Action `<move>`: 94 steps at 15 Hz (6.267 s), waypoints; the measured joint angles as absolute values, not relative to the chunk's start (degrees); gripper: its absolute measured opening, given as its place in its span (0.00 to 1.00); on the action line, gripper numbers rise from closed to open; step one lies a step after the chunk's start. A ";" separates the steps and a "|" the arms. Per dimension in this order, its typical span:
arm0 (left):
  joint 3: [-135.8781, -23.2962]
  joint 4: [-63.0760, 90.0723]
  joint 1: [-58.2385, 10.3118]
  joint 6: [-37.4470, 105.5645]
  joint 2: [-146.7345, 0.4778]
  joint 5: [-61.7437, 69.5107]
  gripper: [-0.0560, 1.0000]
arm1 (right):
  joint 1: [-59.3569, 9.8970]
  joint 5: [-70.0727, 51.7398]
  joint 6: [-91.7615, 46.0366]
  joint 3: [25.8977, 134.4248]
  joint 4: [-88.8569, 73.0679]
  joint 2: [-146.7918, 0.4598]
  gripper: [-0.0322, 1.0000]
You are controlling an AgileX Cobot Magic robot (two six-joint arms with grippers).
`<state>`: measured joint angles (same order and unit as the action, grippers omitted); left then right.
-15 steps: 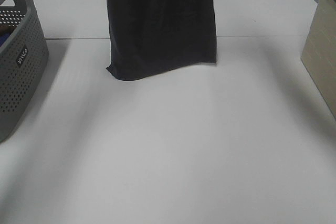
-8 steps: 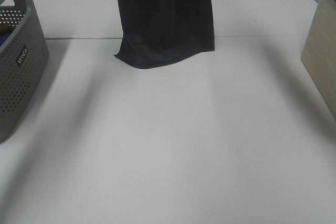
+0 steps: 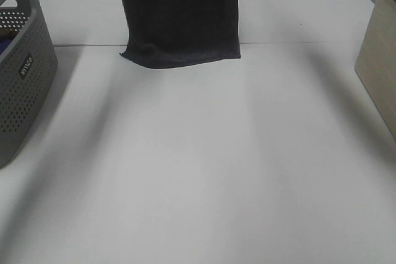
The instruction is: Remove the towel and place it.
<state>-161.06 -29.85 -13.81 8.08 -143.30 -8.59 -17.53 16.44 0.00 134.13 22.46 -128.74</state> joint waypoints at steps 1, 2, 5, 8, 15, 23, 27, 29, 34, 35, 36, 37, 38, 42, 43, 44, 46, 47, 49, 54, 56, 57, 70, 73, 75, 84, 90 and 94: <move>-161.06 -29.85 -13.81 8.08 -143.30 -8.25 0.05 | -17.53 15.41 1.60 134.13 22.46 -128.74 0.04; -161.06 -29.85 -13.81 8.08 -143.30 -8.31 0.05 | -17.53 15.36 2.18 134.13 22.46 -128.74 0.04; -161.06 -30.08 -13.81 8.08 -143.30 -13.87 0.05 | -17.53 24.18 2.86 134.19 22.46 -128.74 0.04; -161.17 -30.88 -13.81 8.08 -143.18 -16.56 0.05 | -17.53 26.18 2.98 134.36 22.46 -128.40 0.04; -161.23 -32.03 -13.75 8.14 -143.12 -18.11 0.05 | -17.53 26.13 4.70 134.36 22.52 -128.23 0.04; -161.23 -32.26 -17.59 1.83 -140.66 6.42 0.05 | -17.53 8.94 50.42 134.36 51.85 -125.82 0.04; -161.23 -23.43 -21.60 4.58 -134.93 32.37 0.05 | -17.53 7.16 72.82 128.97 69.16 -119.92 0.04; -161.23 -15.76 -21.66 8.59 -131.89 45.03 0.05 | -17.53 11.80 81.59 120.32 80.90 -116.20 0.04; -161.23 -13.92 -21.66 10.31 -131.09 54.43 0.05 | -17.53 21.77 97.57 115.05 99.01 -114.36 0.04; -161.23 -13.69 -21.66 10.43 -131.09 54.43 0.05 | -17.53 21.89 94.42 114.94 99.06 -114.13 0.04; -161.23 -13.58 -21.66 10.49 -131.09 54.43 0.05 | -17.53 21.89 92.13 114.71 99.12 -114.13 0.04; -161.23 -13.35 -21.66 10.49 -131.09 54.43 0.05 | -17.53 21.60 86.75 114.19 99.24 -114.08 0.04; -161.23 -12.78 -21.66 10.54 -131.09 54.49 0.05 | -17.53 21.03 78.67 113.33 99.24 -114.08 0.04; -161.23 -11.34 -21.66 13.64 -131.09 54.49 0.05 | -17.53 12.26 34.84 107.83 99.58 -114.08 0.04; -161.23 -11.34 -21.66 13.87 -131.09 54.49 0.05 | -17.53 10.26 30.71 106.80 99.58 -114.08 0.04; -161.23 -11.29 -21.66 14.15 -131.09 54.43 0.05 | -17.53 6.07 24.52 104.97 99.69 -114.25 0.04; -161.23 -9.05 -21.66 14.32 -131.09 54.43 0.05 | -17.53 -1.55 21.77 99.87 93.62 -115.51 0.04; -161.23 -7.68 -21.72 14.32 -131.15 54.49 0.05 | -17.82 -3.09 22.17 98.78 85.89 -116.14 0.04; -161.23 -5.27 -21.72 14.27 -131.15 54.66 0.05 | -18.05 -5.33 22.17 97.80 73.17 -116.71 0.04; -161.17 -1.95 -21.77 13.64 -131.26 55.69 0.05 | -22.57 -21.83 -2.86 98.89 25.84 -116.65 0.04; -161.17 -2.29 -21.72 16.21 -131.21 57.30 0.05 | -23.15 -31.80 -15.01 100.84 9.11 -114.94 0.04; -161.23 -3.15 -21.66 18.96 -131.15 61.54 0.05 | -23.09 -35.24 -17.42 101.41 2.58 -111.55 0.04; -157.51 -2.18 -21.72 17.36 -119.63 70.07 0.05 | -23.09 -47.44 -22.80 106.05 -0.46 -91.67 0.04; -150.17 -2.98 -21.72 18.51 -114.48 70.07 0.05 | -23.09 -43.54 -26.30 110.70 0.00 -91.67 0.04; -146.79 -2.98 -21.72 19.25 -112.59 70.07 0.05 | -23.09 -41.71 -28.25 111.61 0.00 -91.62 0.04; -123.42 0.34 -22.40 17.25 -99.98 69.90 0.05 | -23.09 -65.49 -24.06 111.73 -2.23 -88.92 0.04; -99.47 0.46 -29.22 16.33 -90.87 69.90 0.05 | -23.09 -69.79 -19.14 101.30 -3.04 -85.43 0.04; -84.91 2.81 -32.49 12.43 -84.51 69.16 0.05 | -23.09 -69.67 -15.53 82.45 -5.79 -75.86 0.04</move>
<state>-84.91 2.81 -32.49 12.43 -84.51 69.16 -23.09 -69.67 -15.53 82.45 -5.79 -75.86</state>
